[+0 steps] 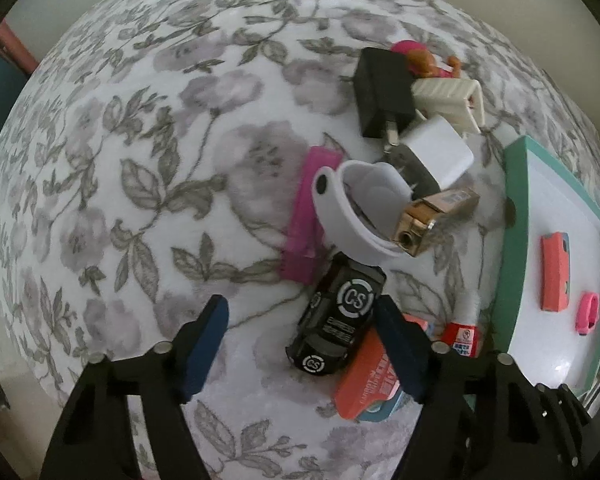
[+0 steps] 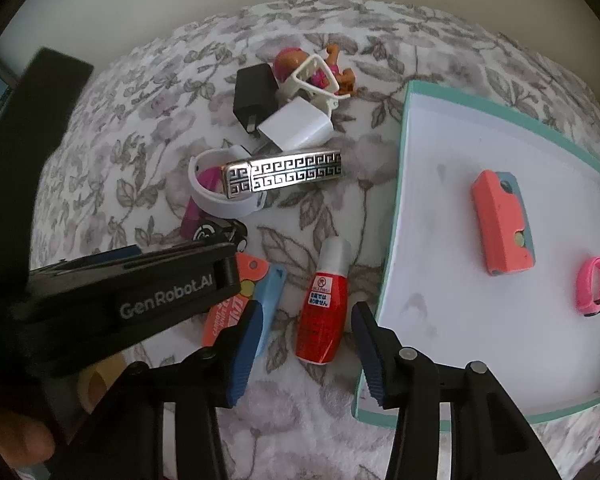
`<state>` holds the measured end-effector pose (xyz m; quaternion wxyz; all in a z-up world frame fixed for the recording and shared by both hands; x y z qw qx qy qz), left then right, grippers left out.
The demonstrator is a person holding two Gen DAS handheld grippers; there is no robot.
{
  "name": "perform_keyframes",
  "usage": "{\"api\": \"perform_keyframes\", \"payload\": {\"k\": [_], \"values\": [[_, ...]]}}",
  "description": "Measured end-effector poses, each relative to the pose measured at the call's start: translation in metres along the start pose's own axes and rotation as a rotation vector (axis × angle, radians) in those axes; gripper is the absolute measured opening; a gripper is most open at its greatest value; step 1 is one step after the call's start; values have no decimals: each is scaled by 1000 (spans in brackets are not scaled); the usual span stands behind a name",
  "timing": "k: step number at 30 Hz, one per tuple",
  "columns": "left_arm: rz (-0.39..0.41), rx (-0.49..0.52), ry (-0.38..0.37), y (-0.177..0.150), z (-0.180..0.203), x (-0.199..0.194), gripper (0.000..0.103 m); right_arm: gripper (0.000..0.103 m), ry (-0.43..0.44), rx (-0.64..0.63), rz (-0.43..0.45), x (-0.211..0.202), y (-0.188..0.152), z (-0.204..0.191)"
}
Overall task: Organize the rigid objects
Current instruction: 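Grasp the red bottle with the right tool while the left tool approaches the black toy car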
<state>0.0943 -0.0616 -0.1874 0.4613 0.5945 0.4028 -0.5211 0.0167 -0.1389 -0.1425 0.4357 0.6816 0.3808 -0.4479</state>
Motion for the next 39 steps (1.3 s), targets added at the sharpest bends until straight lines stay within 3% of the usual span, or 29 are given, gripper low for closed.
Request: {"api": "perform_keyframes", "payload": {"k": [4,17,25,29,39], "values": [[-8,28,-25,-4,9,3,61,47,0,-5,-12,4,-2,-1],[-24,46,2,-10,25,12,61,44,-20,-27,-6,9,1,-6],[-45,28,-14,-12,32,19,61,35,-27,-41,-12,9,2,-10],[-53,17,-24,-11,26,26,61,28,-79,-55,-19,14,2,-6],[-45,28,-10,-10,22,18,61,27,-106,-76,-5,22,3,-12]]}}
Point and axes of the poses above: each gripper's, at about its wrist camera, not at the fingertips, and x roughly the way its jaws point, z to its right, y to its top, the point moved 7 cm from there along x, roughly the way its jaws point, and after that the axes turned 2 degrees about y, right-handed, at the moved point
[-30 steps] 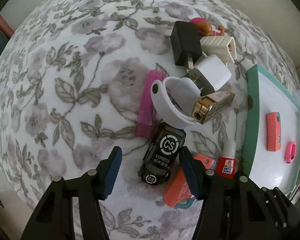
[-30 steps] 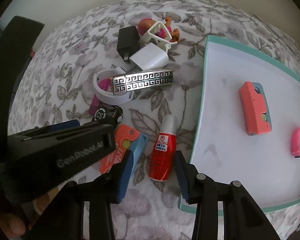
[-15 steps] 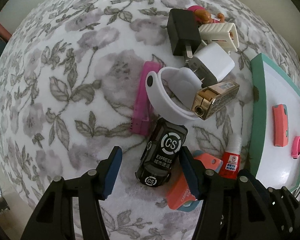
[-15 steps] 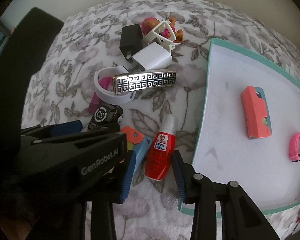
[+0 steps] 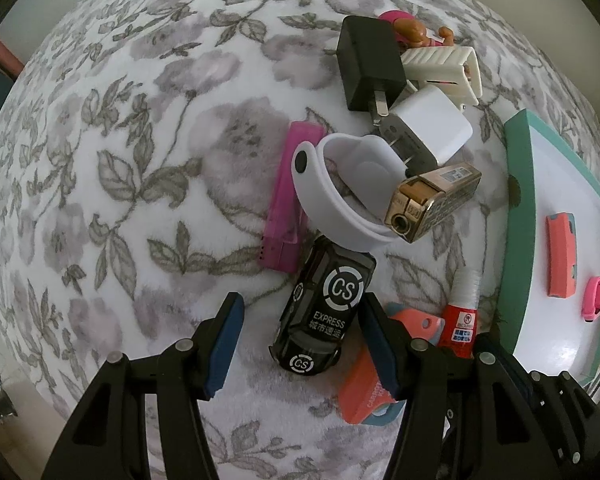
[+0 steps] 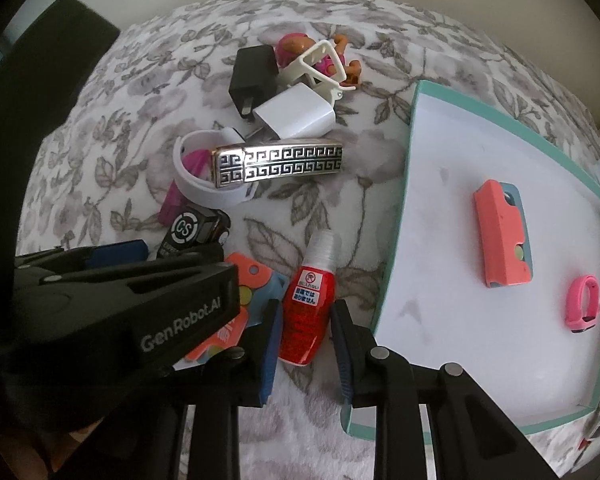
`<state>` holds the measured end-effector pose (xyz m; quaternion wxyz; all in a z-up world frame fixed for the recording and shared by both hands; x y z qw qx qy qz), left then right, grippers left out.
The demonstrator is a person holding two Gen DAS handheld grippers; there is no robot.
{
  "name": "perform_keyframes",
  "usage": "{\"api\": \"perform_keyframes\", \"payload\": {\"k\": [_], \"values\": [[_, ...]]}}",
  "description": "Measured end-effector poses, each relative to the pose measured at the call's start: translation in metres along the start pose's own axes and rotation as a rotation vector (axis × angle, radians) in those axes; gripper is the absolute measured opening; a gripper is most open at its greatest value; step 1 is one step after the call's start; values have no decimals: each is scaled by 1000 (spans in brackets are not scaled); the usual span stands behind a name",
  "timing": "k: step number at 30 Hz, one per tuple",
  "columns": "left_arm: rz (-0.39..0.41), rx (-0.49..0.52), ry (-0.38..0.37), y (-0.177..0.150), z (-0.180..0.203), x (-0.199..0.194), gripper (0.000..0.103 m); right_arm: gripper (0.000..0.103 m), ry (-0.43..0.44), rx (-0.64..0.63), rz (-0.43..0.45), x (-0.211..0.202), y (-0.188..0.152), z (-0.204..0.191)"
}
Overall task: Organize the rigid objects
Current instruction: 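Grasp the red bottle with the right tool while the left tool approaches the black toy car, then grasp the black CS toy car with the left tool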
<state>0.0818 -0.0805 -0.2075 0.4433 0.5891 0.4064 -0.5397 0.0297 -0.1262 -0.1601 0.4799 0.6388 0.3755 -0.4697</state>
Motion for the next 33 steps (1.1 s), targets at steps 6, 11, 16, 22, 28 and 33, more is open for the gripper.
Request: {"api": "perform_keyframes", "payload": {"k": [6,11,16,22,28,33], "values": [[-5,-13,-16,1,0,1,62,27,-5,-13,9,-2,-1,2],[-8,-23,-23,1,-5,3,63,27,-9,-26,4,-3,-4,0],[-5,-28,-22,1,-5,3,63,27,-17,-29,11,-2,-3,0],[-3,-30,-18,1,-3,2,62,27,-18,-36,20,-3,-3,-1],[5,-12,-46,1,2,-3,43,27,-15,-36,36,-3,-1,1],[10,0,-43,2,7,-4,42,27,-26,-45,48,-4,1,1]]}}
Point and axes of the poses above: each gripper's, at about its wrist camera, not at the fingertips, and x roughly the way its jaws point, z to its right, y to its top, the point moved 7 cm from there along x, roughly the way its jaws point, and after that the axes turned 2 degrees about y, right-handed, at the moved point
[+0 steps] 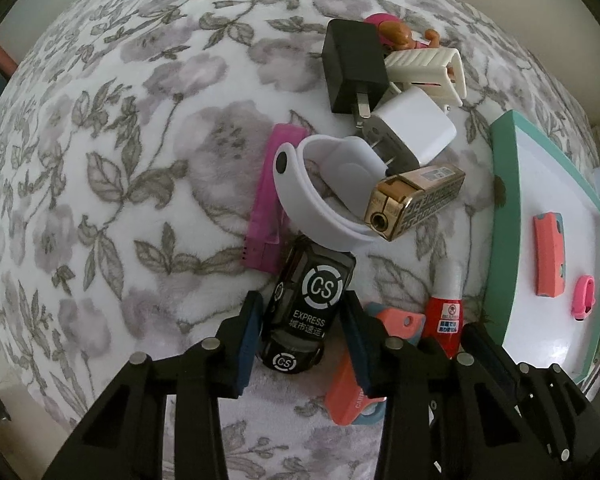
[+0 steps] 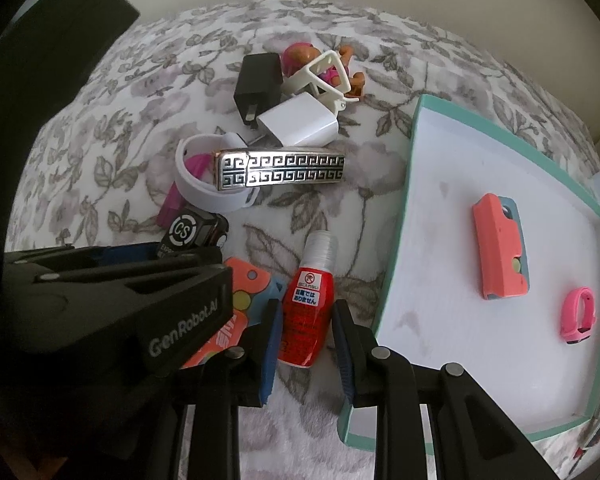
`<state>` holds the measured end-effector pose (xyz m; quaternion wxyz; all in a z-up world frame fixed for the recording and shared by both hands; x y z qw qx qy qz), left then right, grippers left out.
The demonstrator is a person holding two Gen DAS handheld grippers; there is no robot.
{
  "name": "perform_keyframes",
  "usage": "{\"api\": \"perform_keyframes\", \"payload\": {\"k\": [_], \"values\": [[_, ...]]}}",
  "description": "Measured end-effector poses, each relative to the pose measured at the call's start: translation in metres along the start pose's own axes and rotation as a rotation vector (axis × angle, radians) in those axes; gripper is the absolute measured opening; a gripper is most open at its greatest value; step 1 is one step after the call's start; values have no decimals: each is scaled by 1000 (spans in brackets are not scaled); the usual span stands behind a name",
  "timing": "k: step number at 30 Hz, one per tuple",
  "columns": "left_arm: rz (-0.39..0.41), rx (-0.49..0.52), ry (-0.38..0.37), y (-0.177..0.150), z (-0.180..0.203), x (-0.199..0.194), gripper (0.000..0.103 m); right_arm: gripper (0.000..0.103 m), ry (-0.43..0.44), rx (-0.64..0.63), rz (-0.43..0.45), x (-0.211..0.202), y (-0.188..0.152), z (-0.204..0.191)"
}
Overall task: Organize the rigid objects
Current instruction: 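Grasp the black CS toy car with the left tool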
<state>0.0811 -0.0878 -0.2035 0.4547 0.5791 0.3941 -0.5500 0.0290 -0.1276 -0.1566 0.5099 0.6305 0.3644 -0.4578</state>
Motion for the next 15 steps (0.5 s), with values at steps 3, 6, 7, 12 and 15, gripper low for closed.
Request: {"api": "perform_keyframes", "payload": {"k": [3,6,7,12,15], "values": [[1,-1,1,0,1,0,42,27,3,2,0,1,0,-1],[0,-3,-1,0,2,-1,42,27,9,6,0,0,1,-1],[-1,-4,-3,0,1,-1,42,27,15,14,0,0,1,-1],[17,-12,-23,1,-2,-10,40,27,40,32,-4,-2,1,2],[43,-11,-31,4,-3,-20,39,15,66,53,9,-9,3,5]]}}
Point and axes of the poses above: each gripper's, at about its wrist camera, not at the fingertips, and x roughly the way its jaws point, z to its right, y to its top, the point moved 7 cm from there along x, roughly the way its jaws point, and after that the axes turned 2 degrees about y, right-handed, at the moved point
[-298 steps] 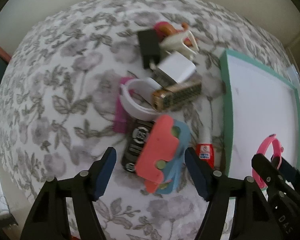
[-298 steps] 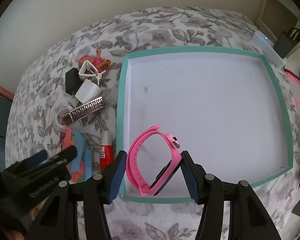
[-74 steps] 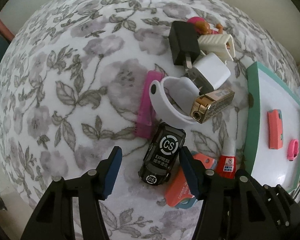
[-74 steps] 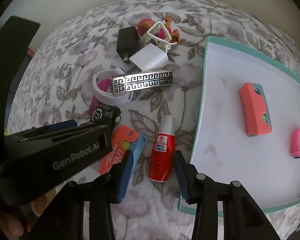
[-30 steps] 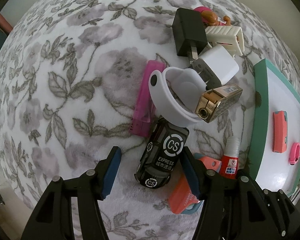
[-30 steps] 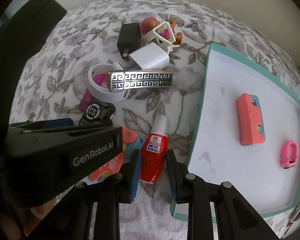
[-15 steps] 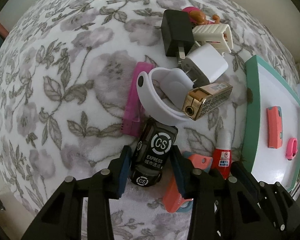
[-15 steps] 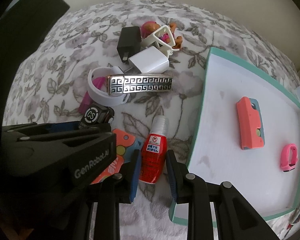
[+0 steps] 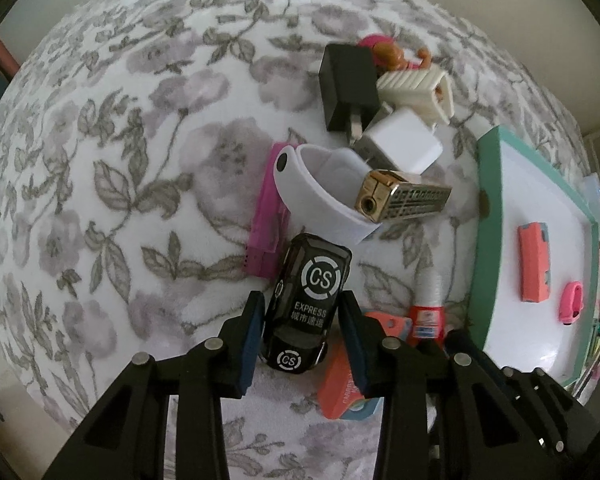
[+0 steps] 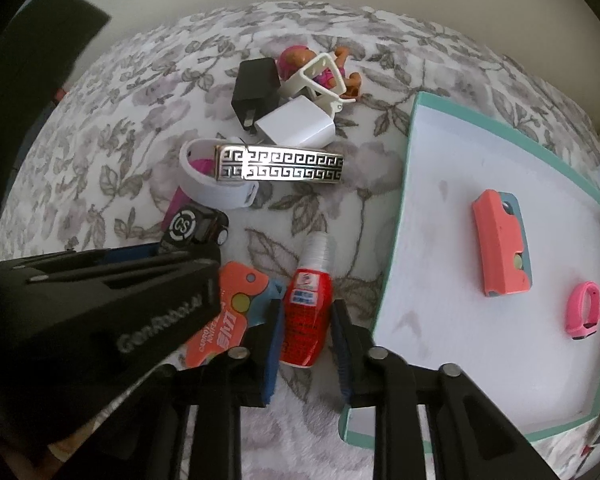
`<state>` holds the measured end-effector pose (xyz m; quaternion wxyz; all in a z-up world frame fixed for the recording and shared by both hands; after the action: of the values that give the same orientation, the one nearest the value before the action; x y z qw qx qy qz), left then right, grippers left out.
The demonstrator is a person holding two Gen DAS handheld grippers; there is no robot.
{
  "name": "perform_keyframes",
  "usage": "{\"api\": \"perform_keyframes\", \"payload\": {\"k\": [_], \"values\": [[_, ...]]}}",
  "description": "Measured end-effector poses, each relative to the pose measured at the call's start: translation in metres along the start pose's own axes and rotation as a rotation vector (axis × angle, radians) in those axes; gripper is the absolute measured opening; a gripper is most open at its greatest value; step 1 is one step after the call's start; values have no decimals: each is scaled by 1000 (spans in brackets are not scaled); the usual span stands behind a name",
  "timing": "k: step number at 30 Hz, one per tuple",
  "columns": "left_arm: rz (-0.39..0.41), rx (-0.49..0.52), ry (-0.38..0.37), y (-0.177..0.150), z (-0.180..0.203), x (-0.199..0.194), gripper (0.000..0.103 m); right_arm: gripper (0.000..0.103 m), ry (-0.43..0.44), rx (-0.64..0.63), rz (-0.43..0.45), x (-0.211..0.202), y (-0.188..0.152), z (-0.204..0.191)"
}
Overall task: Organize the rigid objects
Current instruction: 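Grasp the black CS toy car with the left tool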
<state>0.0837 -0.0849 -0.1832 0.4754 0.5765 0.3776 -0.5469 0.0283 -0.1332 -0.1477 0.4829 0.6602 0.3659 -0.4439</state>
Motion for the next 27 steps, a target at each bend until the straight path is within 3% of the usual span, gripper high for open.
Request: {"api": "perform_keyframes", "payload": {"k": [1,11,12,16,27], "values": [[7,-1,-3,1,0,-3,39,10,7,5,11,-3,2,2],[14,-21,-16,2,-11,-13,37,12,21,31,4,-2,-1,6],[14,-24,-18,1,-12,-14,37,13,17,30,10,-4,-1,8],[15,-31,-22,0,-16,-12,37,34,28,33,8,-5,-1,8],[12,-50,-29,2,-33,-15,37,32,-33,-30,-49,14,-6,-6]]}}
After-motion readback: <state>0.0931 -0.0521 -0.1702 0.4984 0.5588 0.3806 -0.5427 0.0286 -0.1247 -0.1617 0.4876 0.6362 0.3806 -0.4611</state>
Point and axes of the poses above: each gripper's, at about its wrist camera, not at the fingertips, and x roughly the way its jaws point, z to its right, y to its top, the point moved 7 cm from there along x, roughly the way its jaws point, and after that the axes turned 2 degrees about y, right-handed, at the moved point
